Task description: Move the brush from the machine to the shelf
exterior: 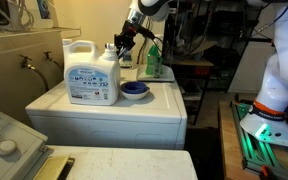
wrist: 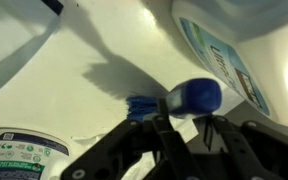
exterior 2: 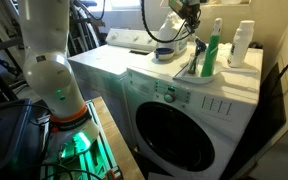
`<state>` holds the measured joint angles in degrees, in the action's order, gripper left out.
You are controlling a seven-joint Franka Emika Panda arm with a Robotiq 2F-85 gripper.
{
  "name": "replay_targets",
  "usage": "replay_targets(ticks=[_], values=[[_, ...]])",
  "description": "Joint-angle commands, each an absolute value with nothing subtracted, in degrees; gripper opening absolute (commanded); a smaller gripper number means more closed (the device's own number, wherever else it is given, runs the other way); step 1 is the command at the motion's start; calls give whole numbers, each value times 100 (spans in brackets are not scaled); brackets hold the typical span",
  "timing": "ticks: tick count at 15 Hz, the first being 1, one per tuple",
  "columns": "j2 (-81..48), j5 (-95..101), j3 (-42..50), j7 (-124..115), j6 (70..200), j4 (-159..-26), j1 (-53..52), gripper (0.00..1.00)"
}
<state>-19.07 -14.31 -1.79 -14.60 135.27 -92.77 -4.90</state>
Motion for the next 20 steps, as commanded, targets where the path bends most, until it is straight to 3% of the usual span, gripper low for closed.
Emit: replay_targets(ticks=[1, 20], values=[[-1573, -1736, -282, -1422, 14141, -9701, -380, 8], [-221, -1791, -428, -1235, 16926, -10752, -503, 8]])
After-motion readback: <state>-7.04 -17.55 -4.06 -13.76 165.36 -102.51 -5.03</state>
